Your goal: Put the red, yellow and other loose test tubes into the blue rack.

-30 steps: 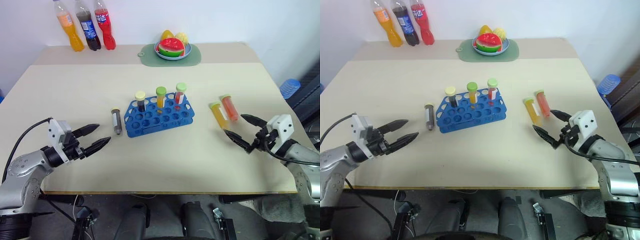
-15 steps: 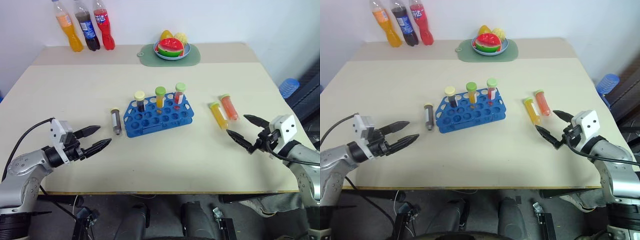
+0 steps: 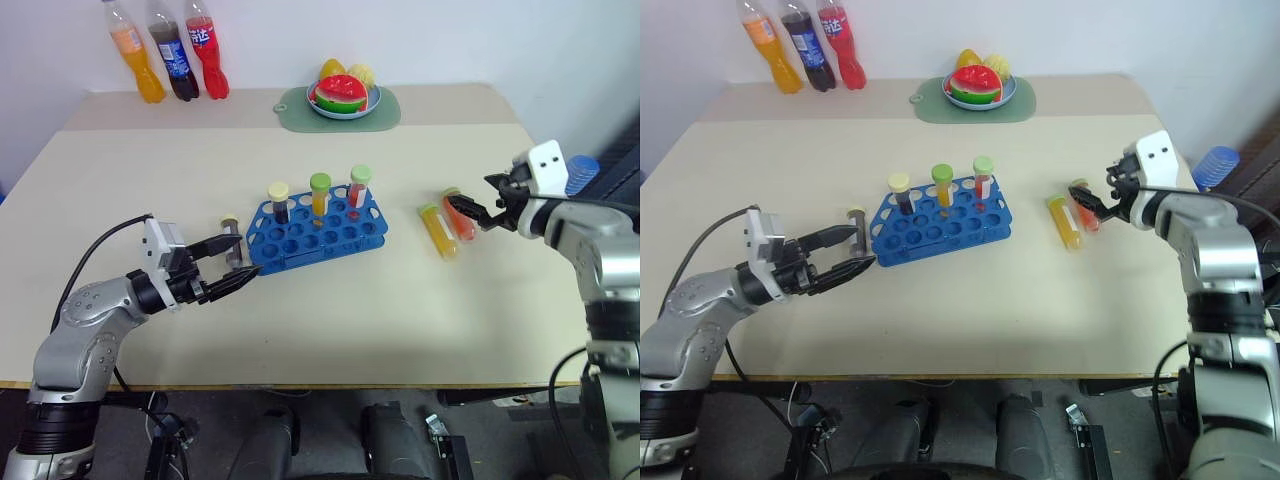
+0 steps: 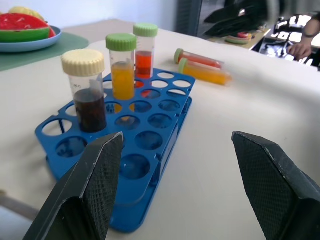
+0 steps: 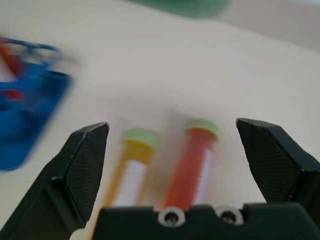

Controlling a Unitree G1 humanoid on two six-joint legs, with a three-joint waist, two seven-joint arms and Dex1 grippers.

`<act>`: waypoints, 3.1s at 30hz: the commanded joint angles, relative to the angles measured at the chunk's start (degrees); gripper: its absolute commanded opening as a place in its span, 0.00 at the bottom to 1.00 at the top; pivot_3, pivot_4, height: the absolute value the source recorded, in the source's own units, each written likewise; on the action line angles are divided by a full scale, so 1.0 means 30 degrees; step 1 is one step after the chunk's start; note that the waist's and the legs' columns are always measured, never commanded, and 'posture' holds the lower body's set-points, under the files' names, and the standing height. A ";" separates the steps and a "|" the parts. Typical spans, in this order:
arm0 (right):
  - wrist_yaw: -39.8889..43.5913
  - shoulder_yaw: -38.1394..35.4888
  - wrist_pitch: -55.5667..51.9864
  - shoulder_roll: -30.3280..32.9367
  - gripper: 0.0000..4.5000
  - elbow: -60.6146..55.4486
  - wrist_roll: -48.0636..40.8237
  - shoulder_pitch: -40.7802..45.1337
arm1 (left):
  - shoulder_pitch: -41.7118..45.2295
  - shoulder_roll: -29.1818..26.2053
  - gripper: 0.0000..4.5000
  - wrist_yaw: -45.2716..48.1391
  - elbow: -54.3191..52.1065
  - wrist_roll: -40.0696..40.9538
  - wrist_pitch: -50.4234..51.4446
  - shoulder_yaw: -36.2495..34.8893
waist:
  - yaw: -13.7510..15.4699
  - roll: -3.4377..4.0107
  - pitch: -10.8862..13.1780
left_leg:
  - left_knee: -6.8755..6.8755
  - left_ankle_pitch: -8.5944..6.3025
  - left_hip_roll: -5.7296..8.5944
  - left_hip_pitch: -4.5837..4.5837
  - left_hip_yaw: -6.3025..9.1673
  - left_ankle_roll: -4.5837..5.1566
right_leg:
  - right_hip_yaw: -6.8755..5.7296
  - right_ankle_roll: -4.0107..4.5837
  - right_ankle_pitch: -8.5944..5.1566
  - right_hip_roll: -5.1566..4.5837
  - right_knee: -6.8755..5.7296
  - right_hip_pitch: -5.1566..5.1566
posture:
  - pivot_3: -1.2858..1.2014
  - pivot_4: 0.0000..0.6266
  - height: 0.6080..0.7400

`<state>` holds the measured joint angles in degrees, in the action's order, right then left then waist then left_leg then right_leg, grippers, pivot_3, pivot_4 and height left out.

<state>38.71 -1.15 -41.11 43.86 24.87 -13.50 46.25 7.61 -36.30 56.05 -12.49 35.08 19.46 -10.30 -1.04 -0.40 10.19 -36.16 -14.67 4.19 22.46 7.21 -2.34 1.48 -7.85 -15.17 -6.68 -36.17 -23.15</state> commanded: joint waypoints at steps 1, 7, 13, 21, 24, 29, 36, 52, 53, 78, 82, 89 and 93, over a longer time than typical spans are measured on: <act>0.1234 0.1120 -0.0678 0.0233 1.00 0.4115 0.1287 0.2924 | 0.0025 0.0061 0.80 -0.0033 -0.0762 0.0275 0.0045 -0.0044 | 0.0000 0.0002 0.0003 | 0.0007 0.0000 -0.0001 0.0003 -0.0029 0.0000 | 0.0002 0.0000 0.0000 0.0000 0.0003 -0.0008 | 0.52 0.24 1.00; 0.2200 0.2797 0.1406 -0.0772 1.00 1.1552 0.3713 0.7097 | -0.0754 0.0250 0.80 -0.0471 -0.1833 0.0331 0.0181 -0.0032 | -0.0055 0.0005 0.0006 | 0.0013 -0.0001 -0.0003 0.0010 -0.0072 0.0002 | 0.0008 -0.0002 0.0001 -0.0001 0.0005 -0.0023 | 0.52 0.24 1.00; 0.2940 0.3312 0.2932 -0.1653 1.00 1.5137 0.5312 0.8559 | -0.2028 0.0526 0.80 -0.1456 -0.3236 0.1242 0.0824 -0.0674 | -0.0086 0.0013 0.0010 | 0.0013 -0.0002 -0.0005 0.0009 -0.0077 0.0002 | 0.0015 -0.0002 0.0001 0.0000 -0.0005 -0.0036 | 0.52 0.24 1.00; 0.3204 0.3538 0.3530 -0.2639 1.00 1.6744 0.6841 0.9414 | -0.3055 0.0611 0.80 -0.2472 -0.4589 0.2240 0.1538 -0.1194 | -0.0298 0.0023 0.0016 | 0.0012 0.0000 -0.0004 0.0010 -0.0079 -0.0001 | 0.0024 -0.0002 0.0001 0.0003 -0.0020 -0.0049 | 0.52 0.24 1.00; 0.3158 0.3613 0.3418 -0.2723 1.00 1.7107 0.7386 0.9698 | -0.3410 0.0611 0.80 -0.2783 -0.5005 0.2561 0.1753 -0.1331 | -0.0402 0.0025 0.0016 | 0.0013 -0.0001 -0.0004 0.0010 -0.0077 0.0000 | 0.0024 -0.0002 0.0001 0.0003 -0.0021 -0.0049 | 0.52 0.24 1.00; 0.2733 0.3512 0.3592 -0.2872 0.72 1.7385 0.8055 0.9766 | -0.4008 0.0595 0.80 -0.3132 -0.5397 0.2792 0.1749 -0.1412 | -0.0498 0.0028 0.0017 | 0.0017 -0.0001 -0.0005 0.0009 -0.0078 -0.0001 | 0.0026 -0.0002 0.0001 0.0003 -0.0022 -0.0053 | 0.52 0.24 1.00; 0.2630 0.3191 0.4636 -0.2692 0.18 1.7275 0.8360 0.9346 | -0.4152 0.0593 0.80 -0.3387 -0.5410 0.2804 0.1579 -0.1260 | -0.0496 0.0032 0.0017 | 0.0014 -0.0001 -0.0004 0.0008 -0.0087 0.0000 | 0.0034 -0.0002 0.0001 0.0003 -0.0025 -0.0055 | 0.52 0.24 1.00; 0.1370 -0.3504 1.5072 -0.8861 0.18 -0.3539 -0.0459 -0.6009 | -0.1412 0.1094 0.80 -0.2578 -0.2657 0.2078 0.0929 -0.0255 | -0.0449 0.0038 -0.0007 | -0.0003 0.0000 -0.0027 -0.0011 -0.0087 -0.0001 | 0.0048 -0.0006 0.0002 0.0027 -0.0083 -0.0056 | 0.52 0.24 1.00; 0.0860 -0.2848 1.6323 -0.9793 0.18 -0.3948 0.0101 -0.6596 | -0.0957 0.1160 0.80 -0.2445 -0.2197 0.2006 0.0914 -0.0148 | -0.0462 0.0038 -0.0007 | -0.0001 0.0004 -0.0023 -0.0012 -0.0087 -0.0007 | 0.0050 -0.0006 0.0002 0.0025 -0.0097 -0.0066 | 0.52 0.24 1.00; -0.3583 0.0012 2.4579 -1.3480 0.18 0.5233 0.2625 -0.4491 | -0.0978 0.1360 0.80 -0.2105 -0.2202 0.1810 0.1060 -0.0702 | -0.0520 0.0039 -0.0005 | -0.0008 0.0012 -0.0028 -0.0071 -0.0162 -0.0023 | 0.0263 0.0004 -0.0002 0.0071 -0.0275 -0.0171 | 0.52 0.24 1.00; -0.3693 -0.0062 2.5543 -1.3573 0.18 0.7358 0.2649 -0.3974 | -0.1171 0.1337 0.80 -0.2245 -0.2481 0.1855 0.1133 -0.0816 | -0.0522 0.0024 -0.0015 | -0.0010 0.0012 -0.0028 -0.0077 -0.0164 -0.0022 | 0.0267 0.0004 -0.0002 0.0072 -0.0276 -0.0165 | 0.52 0.24 1.00; -0.3685 -0.0068 2.6746 -1.3822 0.18 0.9391 0.2563 -0.3656 | -0.1281 0.1430 0.80 -0.2412 -0.2767 0.1826 0.1204 -0.0697 | -0.0520 -0.0045 -0.0056 | 0.0042 0.0008 -0.0031 -0.0296 -0.0173 -0.0020 | 0.0281 0.0012 -0.0008 0.0079 -0.0255 0.0027 | 0.52 0.24 1.00; -0.3255 -0.0299 2.6855 -1.3538 0.18 0.8495 0.2082 -0.4465 | -0.1192 0.1327 0.80 -0.2385 -0.2648 0.1891 0.1253 -0.0796 | -0.0500 -0.0091 -0.0087 | 0.0060 0.0001 -0.0039 -0.0363 -0.0168 -0.0011 | 0.0282 0.0024 -0.0022 0.0087 -0.0236 0.0098 | 0.52 0.24 1.00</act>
<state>28.41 -1.68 39.39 3.19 49.70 -6.54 35.62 4.01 -31.84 48.73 -18.86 39.55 23.30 -11.32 -2.54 -0.68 9.93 -35.98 -14.67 4.07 21.38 6.71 -2.37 2.32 -7.78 -15.23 -6.42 -36.88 -22.86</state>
